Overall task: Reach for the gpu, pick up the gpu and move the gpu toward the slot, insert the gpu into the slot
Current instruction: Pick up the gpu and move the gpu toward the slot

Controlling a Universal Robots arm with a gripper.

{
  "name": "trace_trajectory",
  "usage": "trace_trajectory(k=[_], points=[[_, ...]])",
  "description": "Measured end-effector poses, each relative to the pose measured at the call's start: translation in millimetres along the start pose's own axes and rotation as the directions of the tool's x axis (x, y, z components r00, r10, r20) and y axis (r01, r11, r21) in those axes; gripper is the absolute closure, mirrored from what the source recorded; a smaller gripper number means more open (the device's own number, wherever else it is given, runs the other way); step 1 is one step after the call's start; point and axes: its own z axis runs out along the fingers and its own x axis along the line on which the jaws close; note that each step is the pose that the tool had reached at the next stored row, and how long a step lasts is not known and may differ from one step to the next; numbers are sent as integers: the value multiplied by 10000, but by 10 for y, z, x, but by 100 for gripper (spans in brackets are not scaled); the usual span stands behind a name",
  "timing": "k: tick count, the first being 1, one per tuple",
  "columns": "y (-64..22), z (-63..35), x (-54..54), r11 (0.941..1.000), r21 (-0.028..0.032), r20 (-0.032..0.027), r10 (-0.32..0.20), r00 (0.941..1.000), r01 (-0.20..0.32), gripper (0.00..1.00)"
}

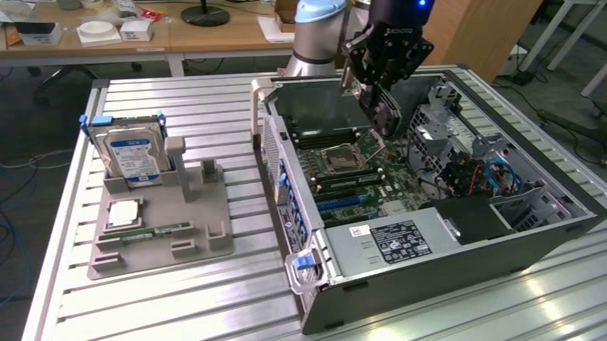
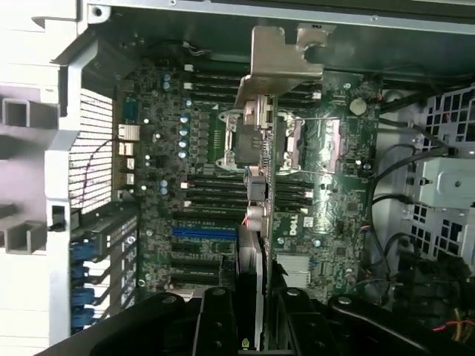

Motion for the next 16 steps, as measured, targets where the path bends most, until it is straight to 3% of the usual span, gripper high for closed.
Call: trace_trajectory(k=[1,12,16], points=[[-3,7,-81,10000,0,1,-22,10000,22,73],[-23,54,-577,10000,1,2,-56,10000,56,73],[-29,70,-712,10000,2,1,-55,10000,55,73]])
